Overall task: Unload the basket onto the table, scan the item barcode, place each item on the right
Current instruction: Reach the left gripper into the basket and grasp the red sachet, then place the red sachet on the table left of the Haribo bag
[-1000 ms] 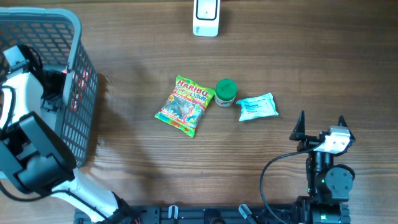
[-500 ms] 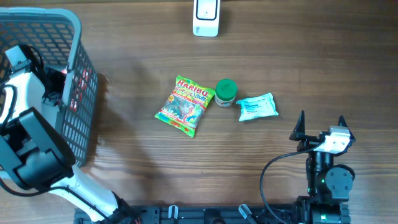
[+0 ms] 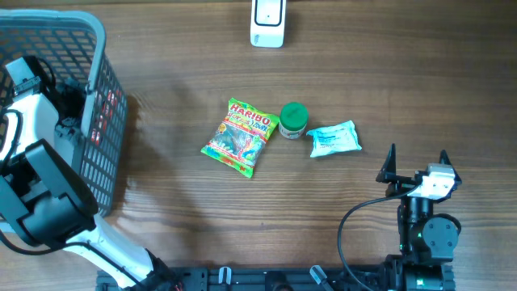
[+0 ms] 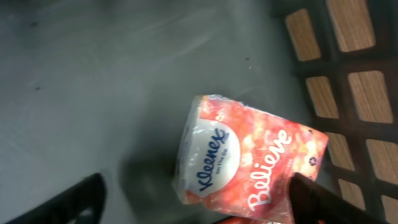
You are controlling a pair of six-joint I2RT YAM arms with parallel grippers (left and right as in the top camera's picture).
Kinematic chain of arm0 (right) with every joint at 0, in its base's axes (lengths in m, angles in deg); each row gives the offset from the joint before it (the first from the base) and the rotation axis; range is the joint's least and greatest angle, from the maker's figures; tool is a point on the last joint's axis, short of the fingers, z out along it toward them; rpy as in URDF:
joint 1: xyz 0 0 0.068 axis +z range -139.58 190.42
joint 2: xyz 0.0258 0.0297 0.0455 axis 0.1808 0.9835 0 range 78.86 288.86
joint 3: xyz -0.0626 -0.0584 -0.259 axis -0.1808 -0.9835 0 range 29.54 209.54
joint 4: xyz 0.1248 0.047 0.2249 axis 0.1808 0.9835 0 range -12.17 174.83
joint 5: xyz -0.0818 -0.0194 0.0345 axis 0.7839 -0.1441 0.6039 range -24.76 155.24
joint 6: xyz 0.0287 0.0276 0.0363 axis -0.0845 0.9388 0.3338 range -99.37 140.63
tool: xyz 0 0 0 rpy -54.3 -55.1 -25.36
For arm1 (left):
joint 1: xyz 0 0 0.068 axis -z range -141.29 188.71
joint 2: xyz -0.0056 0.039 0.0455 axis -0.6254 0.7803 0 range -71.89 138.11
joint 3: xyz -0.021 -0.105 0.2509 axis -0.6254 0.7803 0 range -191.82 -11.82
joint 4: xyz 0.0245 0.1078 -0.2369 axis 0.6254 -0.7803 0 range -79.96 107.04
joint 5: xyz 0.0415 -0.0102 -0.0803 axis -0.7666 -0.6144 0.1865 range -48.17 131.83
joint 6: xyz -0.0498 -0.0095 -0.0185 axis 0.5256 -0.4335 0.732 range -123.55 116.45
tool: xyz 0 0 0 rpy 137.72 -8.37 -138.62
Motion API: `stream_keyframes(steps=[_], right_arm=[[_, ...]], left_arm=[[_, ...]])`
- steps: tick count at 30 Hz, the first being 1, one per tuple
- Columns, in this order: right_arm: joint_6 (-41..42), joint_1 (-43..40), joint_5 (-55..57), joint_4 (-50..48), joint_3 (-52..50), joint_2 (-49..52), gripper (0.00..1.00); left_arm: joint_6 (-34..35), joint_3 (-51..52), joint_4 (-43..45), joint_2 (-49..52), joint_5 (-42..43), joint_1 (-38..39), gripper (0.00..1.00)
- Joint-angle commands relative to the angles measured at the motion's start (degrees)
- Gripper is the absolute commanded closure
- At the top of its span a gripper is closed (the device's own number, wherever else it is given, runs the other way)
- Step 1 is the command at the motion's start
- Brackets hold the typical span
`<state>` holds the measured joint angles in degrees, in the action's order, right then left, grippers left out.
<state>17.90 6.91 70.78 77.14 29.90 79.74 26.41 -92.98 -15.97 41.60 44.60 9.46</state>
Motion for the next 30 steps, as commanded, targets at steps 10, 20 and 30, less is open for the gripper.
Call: stream_keyframes(steps=[10, 20, 30], right_arm=[[-0.3, 0.1, -0.4, -0.2, -0.1, -0.3, 0.00], [-0.3, 0.1, -0.4, -0.2, -0.1, -0.3, 0.00], [-0.3, 0.1, -0.4, -0.2, -0.1, -0.3, 0.00]], left_arm=[[-4.5, -3.1, -3.5, 3.6, 5.4, -0.3, 0.96], [-0.4, -16.7, -21.7, -33.0, 15.6, -4.8, 0.96], [11.7, -6.2, -21.0, -25.6, -6.7, 39.5, 0.96]])
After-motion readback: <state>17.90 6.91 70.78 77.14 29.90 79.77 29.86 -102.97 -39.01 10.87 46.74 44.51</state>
